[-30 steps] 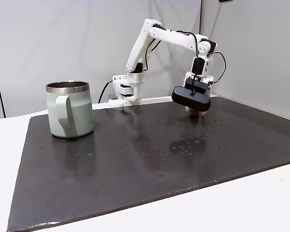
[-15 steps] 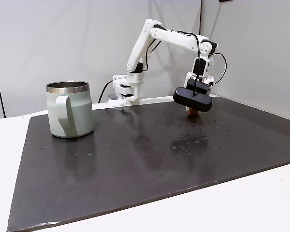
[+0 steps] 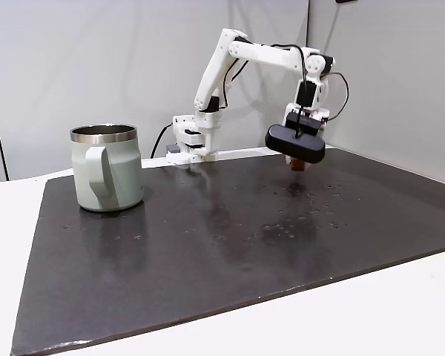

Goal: Grasp a cube and put it in the cup.

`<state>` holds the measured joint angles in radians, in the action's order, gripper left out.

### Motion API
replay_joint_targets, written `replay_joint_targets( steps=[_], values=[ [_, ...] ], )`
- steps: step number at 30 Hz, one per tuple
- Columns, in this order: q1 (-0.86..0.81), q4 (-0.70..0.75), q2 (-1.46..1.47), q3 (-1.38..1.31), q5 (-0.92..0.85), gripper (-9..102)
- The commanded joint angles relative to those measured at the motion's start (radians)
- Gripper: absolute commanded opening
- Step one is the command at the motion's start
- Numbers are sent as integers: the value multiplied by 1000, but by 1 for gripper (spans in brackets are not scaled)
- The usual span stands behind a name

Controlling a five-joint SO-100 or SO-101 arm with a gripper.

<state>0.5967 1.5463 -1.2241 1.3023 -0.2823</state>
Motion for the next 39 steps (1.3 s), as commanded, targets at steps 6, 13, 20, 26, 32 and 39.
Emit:
replay_joint_targets(
  steps=[6, 13, 20, 26, 32, 39],
  values=[
    [-37, 98, -178, -158, 17, 5],
    [-86, 172, -275, -261, 21, 5],
    [-155, 196, -385, -310, 32, 5],
    [-236, 213, -477, -337, 37, 5],
    [-322, 225, -517, -337, 37, 5],
    [-495, 227, -555, -354, 31, 5]
  ],
)
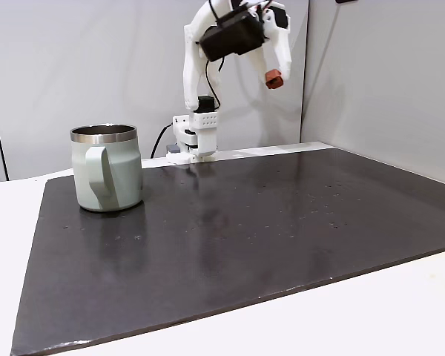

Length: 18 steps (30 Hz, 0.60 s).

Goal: Grasp a cube and put it in the cup.

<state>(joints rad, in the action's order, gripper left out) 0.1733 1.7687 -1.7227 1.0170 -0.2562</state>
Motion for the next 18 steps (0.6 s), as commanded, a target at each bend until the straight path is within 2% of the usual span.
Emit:
replay_joint_targets(
  steps=[1, 12, 18],
  values=[
    [-107, 5, -58, -77, 2, 5],
    [-512, -37, -58, -173, -41, 5],
    [-670, -72, -58, -229, -57, 5]
  ],
)
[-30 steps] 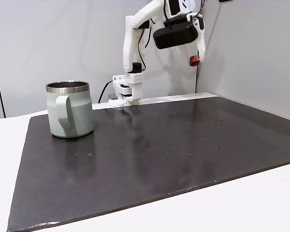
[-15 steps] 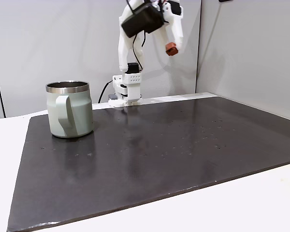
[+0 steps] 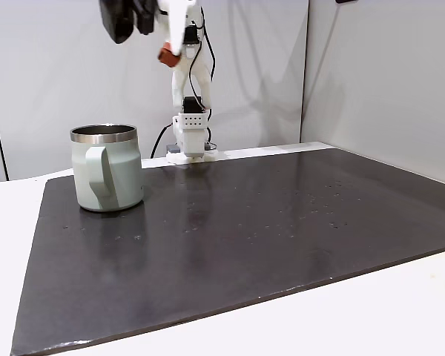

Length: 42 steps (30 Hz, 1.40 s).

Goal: Grasp a cube and put it in the cup.

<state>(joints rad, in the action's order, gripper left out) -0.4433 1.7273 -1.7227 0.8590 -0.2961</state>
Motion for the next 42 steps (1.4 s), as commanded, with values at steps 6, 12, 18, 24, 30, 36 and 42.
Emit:
replay_joint_targets(
  steps=[6, 12, 18, 24, 30, 36, 42],
  values=[
    [-175, -55, -49, -77, -41, 5],
    [-247, -69, -3, -78, -69, 5],
    [-299, -69, 46, -77, -115, 5],
    [-325, -61, 95, -55, -179, 5],
    [-353, -60, 118, 20, -238, 4],
    [-367, -60, 149, 87, -272, 4],
    [-370, -60, 178, 118, -282, 4]
  ],
)
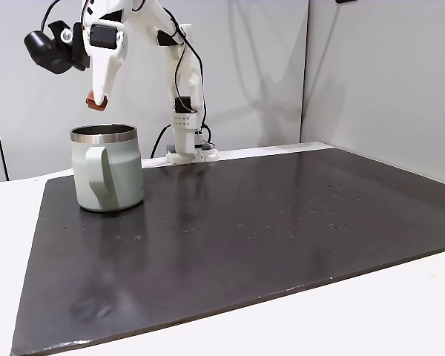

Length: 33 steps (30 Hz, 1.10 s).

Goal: Grasp a cube and put it in the cup.

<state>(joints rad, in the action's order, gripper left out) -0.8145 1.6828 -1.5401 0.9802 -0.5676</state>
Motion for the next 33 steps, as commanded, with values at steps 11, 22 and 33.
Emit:
replay_joint_targets(
  steps=[11, 22, 33],
  values=[
    [-2, -14, 14, 0, -12, 8],
    [2, 0, 14, -3, -9, 25],
    [31, 29, 9, -28, -9, 25]
  ],
)
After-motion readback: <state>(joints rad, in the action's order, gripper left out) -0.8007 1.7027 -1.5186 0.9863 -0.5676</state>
